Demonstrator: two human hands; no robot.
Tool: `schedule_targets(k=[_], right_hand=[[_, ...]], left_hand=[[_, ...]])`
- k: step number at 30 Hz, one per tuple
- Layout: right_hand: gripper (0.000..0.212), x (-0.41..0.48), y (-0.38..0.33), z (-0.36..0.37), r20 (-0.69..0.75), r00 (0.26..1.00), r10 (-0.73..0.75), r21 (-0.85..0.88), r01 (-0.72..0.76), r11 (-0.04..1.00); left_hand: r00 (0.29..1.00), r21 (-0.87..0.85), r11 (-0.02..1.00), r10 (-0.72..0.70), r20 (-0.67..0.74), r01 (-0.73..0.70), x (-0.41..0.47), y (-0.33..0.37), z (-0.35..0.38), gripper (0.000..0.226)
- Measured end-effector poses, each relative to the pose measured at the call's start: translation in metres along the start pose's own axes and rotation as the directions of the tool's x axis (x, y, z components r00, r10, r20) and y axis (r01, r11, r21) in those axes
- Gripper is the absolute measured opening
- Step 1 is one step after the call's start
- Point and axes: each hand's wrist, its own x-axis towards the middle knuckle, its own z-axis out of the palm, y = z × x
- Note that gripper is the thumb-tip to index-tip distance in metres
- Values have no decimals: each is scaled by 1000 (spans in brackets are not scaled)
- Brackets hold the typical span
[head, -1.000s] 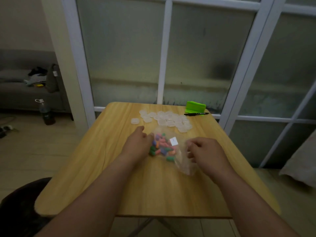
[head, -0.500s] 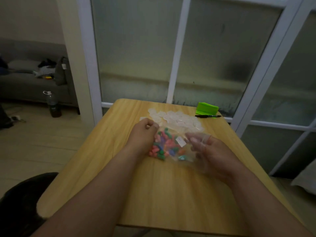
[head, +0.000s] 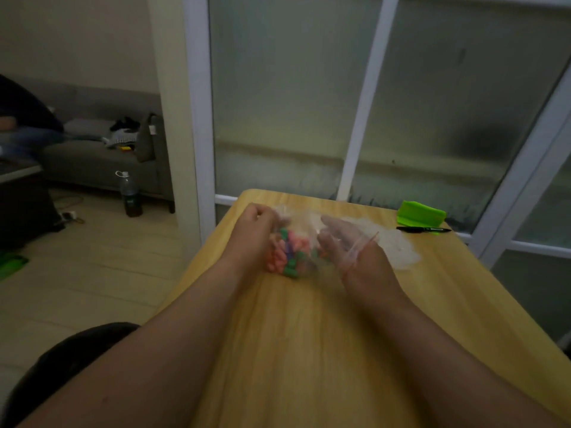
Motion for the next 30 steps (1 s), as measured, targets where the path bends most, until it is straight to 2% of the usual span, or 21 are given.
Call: schedule_targets(k=[1,3,5,7,8,11,12,14,16,17,19,21,22,23,25,27,30], right_hand=[[44,-1,1,3,21,999,-30,-25,30,999],[27,-1,14,7,101,993,-57,-186,75,980],[26,0,26,10,168,985,-31,-368,92,925],[17,4,35,13,165,983,-80,-438,146,887],[16,7,33,15,180,979,-98,-443,170,880],[25,22,2,19,281,960,8,-513,143,846],[33,28,-6,20,283,958,36,-591,145,794],[38,36,-16,27,269,963,25,-768,198,610],[38,41,-16,37,285,958,-22,-830,258,495],[37,43,-15,42,284,958,-32,-832,263,489],[37,45,-14,48,272,962,-16,-805,236,544],[41,48,-9,48,281,959,49,-794,203,573],[38,48,-6,47,315,947,67,-801,227,554],[34,47,-3,44,333,941,60,-800,248,546],[27,43,-4,42,263,959,104,-802,158,576],[22,37,-7,35,178,979,102,-794,82,602],[18,31,-6,30,206,967,149,-701,40,712]], left_hand=[[999,41,999,-18,36,16,2,-6,-2,24],[998,80,997,5,57,-9,4,-13,-3,25],[996,35,998,54,64,-56,6,-14,-2,27],[995,-42,997,69,78,-66,7,-13,-1,27],[994,-61,996,76,80,-72,7,-14,-1,25],[991,-55,992,114,73,-110,7,-18,-2,24],[989,-59,991,125,76,-121,5,-17,-2,25],[989,-65,990,130,71,-125,4,-17,-3,27],[989,-70,990,127,75,-122,3,-18,-3,28],[988,-78,990,125,88,-118,4,-19,-3,28],[989,-87,991,108,103,-99,5,-21,-4,27],[992,-85,991,107,67,-102,4,-23,-6,26],[993,-68,991,115,24,-114,4,-24,-8,24],[991,-25,991,128,-28,-129,4,-25,-10,22],[983,139,980,155,-99,-141,3,-26,-15,17],[990,277,955,131,-61,-109,1,-26,-17,15],[994,341,934,95,54,-108,-3,-25,-15,13]])
